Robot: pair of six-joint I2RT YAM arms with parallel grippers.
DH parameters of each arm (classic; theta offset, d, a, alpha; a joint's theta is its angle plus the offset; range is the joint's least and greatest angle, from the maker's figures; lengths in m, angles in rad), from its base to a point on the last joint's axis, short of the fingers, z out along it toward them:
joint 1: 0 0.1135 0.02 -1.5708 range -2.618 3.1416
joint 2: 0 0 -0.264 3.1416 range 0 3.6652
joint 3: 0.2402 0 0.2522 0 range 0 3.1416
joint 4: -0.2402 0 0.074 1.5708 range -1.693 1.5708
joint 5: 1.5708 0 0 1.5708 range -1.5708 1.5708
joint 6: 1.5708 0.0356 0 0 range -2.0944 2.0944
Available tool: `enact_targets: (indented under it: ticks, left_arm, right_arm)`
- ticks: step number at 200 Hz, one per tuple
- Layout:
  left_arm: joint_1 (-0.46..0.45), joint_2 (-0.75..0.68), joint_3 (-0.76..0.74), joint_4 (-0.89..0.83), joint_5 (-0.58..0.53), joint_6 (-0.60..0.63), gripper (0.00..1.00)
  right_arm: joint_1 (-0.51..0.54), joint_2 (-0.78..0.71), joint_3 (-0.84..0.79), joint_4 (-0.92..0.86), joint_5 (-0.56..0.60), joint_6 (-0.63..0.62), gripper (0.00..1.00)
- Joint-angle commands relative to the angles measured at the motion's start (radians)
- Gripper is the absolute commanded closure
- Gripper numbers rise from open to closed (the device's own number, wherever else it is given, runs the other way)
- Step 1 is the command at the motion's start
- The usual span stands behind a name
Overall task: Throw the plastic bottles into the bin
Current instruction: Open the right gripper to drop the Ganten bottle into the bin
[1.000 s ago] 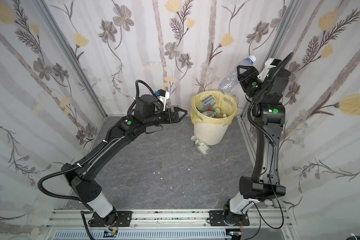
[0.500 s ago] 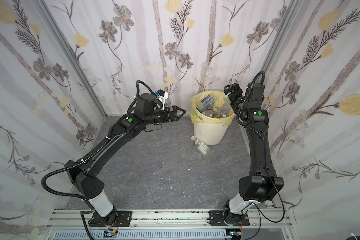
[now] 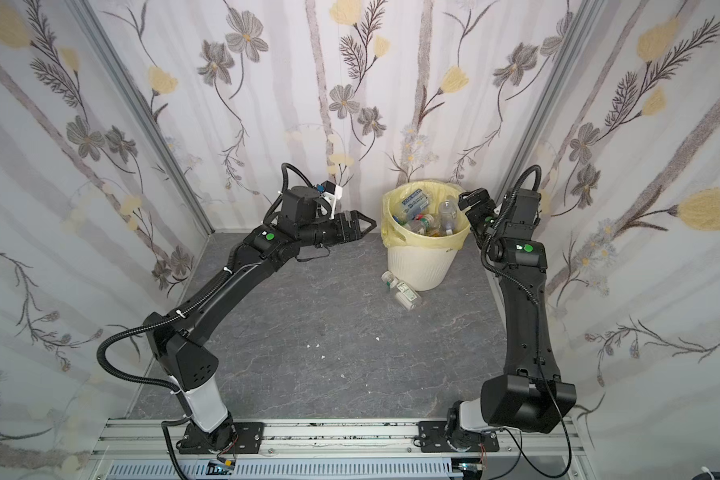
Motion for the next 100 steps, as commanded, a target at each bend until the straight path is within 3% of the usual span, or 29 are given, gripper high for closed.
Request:
enact_targets:
  ticks: [1, 49, 100]
  left_arm:
    - [0.000, 0.003, 0.005, 0.015, -0.004, -0.018, 0.00]
    - [0.000, 0.020, -0.063, 0.016, -0.018, -0.085, 0.00]
    - [0.000, 0.054, -0.154, 0.019, -0.057, -0.221, 0.00]
  right_arm:
    - [-0.002, -0.011, -0.002, 0.055, -0.029, -0.012, 0.00]
    - [0.001, -0.049, -0.046, 0.056, -0.048, -0.016, 0.00]
    - [0.032, -0.208, -0.283, 0.023, -0.030, -0.089, 0.00]
